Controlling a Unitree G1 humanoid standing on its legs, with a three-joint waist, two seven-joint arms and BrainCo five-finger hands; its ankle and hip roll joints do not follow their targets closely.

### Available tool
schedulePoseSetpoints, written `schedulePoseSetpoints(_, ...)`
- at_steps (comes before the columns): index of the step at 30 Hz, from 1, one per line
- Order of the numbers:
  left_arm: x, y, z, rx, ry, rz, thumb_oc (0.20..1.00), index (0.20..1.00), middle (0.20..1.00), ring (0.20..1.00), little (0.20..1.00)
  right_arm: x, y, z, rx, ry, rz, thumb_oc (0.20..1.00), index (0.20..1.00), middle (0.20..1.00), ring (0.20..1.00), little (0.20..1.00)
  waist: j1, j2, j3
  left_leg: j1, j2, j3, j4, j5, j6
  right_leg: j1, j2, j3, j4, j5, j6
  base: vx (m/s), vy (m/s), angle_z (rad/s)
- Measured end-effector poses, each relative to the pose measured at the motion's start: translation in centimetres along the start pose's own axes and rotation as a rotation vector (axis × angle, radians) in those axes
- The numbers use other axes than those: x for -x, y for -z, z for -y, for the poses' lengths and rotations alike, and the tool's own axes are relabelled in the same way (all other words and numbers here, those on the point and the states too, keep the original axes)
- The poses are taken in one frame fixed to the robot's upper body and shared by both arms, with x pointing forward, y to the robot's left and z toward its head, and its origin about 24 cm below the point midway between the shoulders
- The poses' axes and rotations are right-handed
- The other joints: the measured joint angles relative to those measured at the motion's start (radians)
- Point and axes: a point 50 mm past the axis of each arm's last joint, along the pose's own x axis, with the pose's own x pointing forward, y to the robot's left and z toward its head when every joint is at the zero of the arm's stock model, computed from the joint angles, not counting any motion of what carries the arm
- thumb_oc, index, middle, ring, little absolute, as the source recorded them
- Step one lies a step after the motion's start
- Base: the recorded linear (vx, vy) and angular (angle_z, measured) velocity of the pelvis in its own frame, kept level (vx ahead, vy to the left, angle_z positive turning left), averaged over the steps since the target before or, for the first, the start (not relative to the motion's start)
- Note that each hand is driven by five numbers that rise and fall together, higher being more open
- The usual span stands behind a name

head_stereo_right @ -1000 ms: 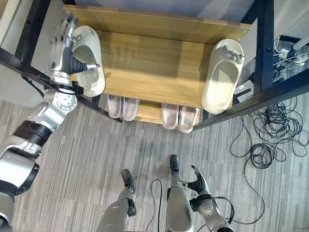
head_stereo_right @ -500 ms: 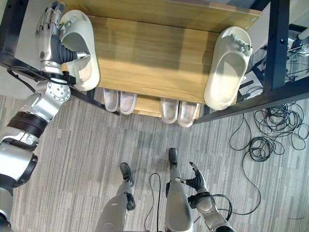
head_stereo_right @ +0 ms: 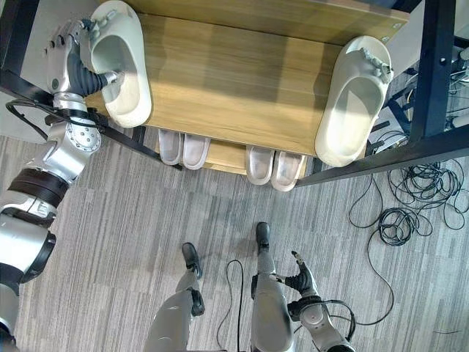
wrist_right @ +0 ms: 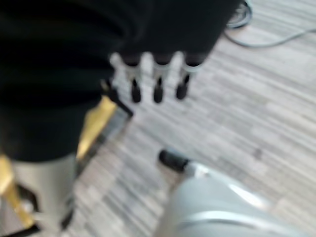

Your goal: Arrange the slippers neatly on the shoe rack.

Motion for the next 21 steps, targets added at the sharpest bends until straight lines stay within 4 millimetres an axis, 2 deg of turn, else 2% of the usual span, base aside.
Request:
schedulePoseSetpoints(2, -0.9, -1.7, 0.1, -0.038, 0.011, 0.049, 0.2, 0.2, 0.2, 0.2, 0.2, -0.2, -0.4, -0.1, -0.003, -0.001, 0.008, 1.0, 1.0, 1.0, 1.0, 1.0, 0.0, 0.0, -0.001, -0.007, 0.0, -0.01, 0.0, 0.005, 0.0, 0.0, 0.0, -0.009, 0.0, 0.0, 0.0, 0.0, -0.029, 0.12)
schedulePoseSetpoints(4, -0.6, -3.5, 1.3, -0.008, 0.028, 0.075, 0.2, 0.2, 0.2, 0.2, 0.2, -0.6, -1.0, -0.3, 0.003, -0.01, 0.022, 1.0, 1.0, 1.0, 1.0, 1.0, 0.003, -0.004, -0.005, -0.011, 0.0, -0.018, 0.0, 0.007, 0.0, 0.001, -0.001, -0.016, 0.0, 0.001, -0.001, 0.0, -0.028, 0.1)
schedulePoseSetpoints(8, -0.4, -4.8, 2.2, 0.03, 0.045, 0.083, 0.2, 0.2, 0.2, 0.2, 0.2, -0.8, -1.2, -0.6, 0.001, -0.016, 0.024, 1.0, 1.0, 1.0, 1.0, 1.0, 0.0, -0.013, -0.015, -0.011, 0.0, -0.019, 0.0, 0.008, 0.0, 0.0, -0.001, -0.016, 0.0, 0.002, -0.002, 0.0, 0.0, 0.0)
schedulePoseSetpoints(14, 0.9, -9.1, 4.7, 0.113, 0.119, 0.154, 0.2, 0.2, 0.2, 0.2, 0.2, -1.2, -1.4, -0.5, 0.006, -0.014, 0.016, 1.0, 1.0, 1.0, 1.0, 1.0, -0.003, -0.021, -0.044, -0.013, -0.002, -0.017, 0.0, 0.008, 0.0, -0.003, -0.003, -0.015, 0.0, 0.002, -0.002, 0.0, -0.016, 0.0)
schedulePoseSetpoints(16, 0.9, -10.7, 5.1, 0.141, 0.139, 0.185, 0.2, 0.2, 0.2, 0.2, 0.2, -1.2, -1.5, -0.5, -0.015, -0.01, 0.014, 1.0, 1.0, 1.0, 1.0, 1.0, -0.009, -0.021, -0.044, -0.013, -0.002, -0.013, 0.0, 0.008, 0.0, -0.007, -0.003, -0.012, 0.0, 0.003, -0.001, 0.01, -0.034, -0.07)
schedulePoseSetpoints(21, 0.9, -12.2, 4.8, 0.171, 0.129, 0.224, 0.2, 0.2, 0.2, 0.2, 0.2, -1.3, -1.1, -0.4, -0.007, -0.009, -0.013, 1.0, 1.0, 1.0, 1.0, 1.0, -0.026, -0.014, -0.046, -0.011, -0.005, 0.013, 0.0, 0.008, 0.0, -0.026, -0.002, 0.02, 0.0, 0.014, -0.002, 0.02, -0.037, -0.17)
